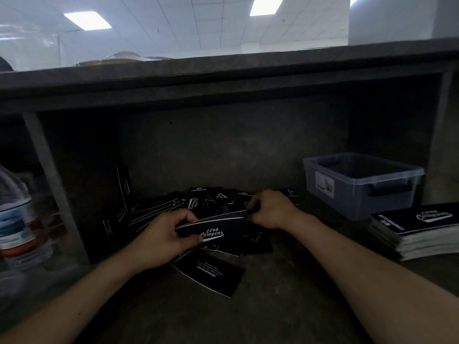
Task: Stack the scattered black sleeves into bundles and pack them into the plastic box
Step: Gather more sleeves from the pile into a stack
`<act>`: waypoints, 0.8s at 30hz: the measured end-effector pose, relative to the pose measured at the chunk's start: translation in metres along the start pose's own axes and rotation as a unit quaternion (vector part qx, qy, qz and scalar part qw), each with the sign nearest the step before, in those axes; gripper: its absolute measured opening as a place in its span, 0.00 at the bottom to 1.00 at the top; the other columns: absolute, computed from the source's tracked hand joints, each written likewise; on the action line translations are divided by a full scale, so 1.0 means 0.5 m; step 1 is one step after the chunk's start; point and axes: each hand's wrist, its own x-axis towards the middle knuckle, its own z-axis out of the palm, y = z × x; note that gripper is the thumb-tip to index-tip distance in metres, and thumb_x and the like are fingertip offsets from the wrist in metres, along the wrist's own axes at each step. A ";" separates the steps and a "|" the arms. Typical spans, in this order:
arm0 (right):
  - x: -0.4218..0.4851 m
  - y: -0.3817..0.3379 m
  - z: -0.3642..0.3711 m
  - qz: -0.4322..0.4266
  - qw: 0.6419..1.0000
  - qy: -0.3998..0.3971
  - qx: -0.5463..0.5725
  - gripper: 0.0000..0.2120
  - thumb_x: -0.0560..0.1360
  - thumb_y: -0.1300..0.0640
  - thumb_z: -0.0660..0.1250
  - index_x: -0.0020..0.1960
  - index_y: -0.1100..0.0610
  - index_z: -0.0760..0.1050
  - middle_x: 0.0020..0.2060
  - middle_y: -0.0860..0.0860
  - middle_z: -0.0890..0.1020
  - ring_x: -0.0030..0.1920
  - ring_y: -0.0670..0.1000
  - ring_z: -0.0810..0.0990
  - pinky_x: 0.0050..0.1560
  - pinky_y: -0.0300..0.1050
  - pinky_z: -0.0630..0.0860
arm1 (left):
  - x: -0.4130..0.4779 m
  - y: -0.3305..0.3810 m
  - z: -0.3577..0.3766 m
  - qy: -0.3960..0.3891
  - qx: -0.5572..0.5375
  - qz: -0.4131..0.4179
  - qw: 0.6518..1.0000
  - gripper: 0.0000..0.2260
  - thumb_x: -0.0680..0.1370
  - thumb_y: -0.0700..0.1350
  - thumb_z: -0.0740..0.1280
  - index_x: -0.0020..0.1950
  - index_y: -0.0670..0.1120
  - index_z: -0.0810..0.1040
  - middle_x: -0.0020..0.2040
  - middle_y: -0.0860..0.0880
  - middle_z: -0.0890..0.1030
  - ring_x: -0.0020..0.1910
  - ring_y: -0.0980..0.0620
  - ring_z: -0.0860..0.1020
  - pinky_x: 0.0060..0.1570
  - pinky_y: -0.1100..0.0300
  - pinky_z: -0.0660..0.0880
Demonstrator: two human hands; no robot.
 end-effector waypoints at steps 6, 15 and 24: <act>0.014 0.025 -0.024 0.047 0.994 0.090 0.050 0.11 0.77 0.55 0.66 0.57 0.51 0.83 0.55 0.49 0.84 0.53 0.51 0.81 0.55 0.42 0.78 | -0.004 -0.002 0.003 -0.008 0.009 0.013 1.000 0.09 0.72 0.40 0.77 0.47 0.49 0.80 0.45 0.55 0.85 0.45 0.57 0.83 0.47 0.64 0.79; 0.012 0.003 -0.048 0.020 0.898 0.113 0.426 0.09 0.76 0.64 0.69 0.52 0.55 0.84 0.47 0.49 0.85 0.47 0.46 0.81 0.43 0.35 0.76 | -0.003 -0.004 0.000 0.002 -0.013 -0.018 1.000 0.14 0.70 0.40 0.79 0.48 0.48 0.75 0.47 0.49 0.85 0.45 0.53 0.84 0.47 0.53 0.82; -0.004 -0.002 -0.037 0.014 0.933 -0.127 0.336 0.10 0.76 0.62 0.66 0.51 0.55 0.85 0.46 0.49 0.87 0.47 0.47 0.83 0.49 0.41 0.75 | 0.002 -0.006 0.003 0.018 -0.086 -0.056 0.995 0.26 0.69 0.37 0.79 0.55 0.51 0.66 0.51 0.47 0.85 0.49 0.50 0.85 0.47 0.55 0.83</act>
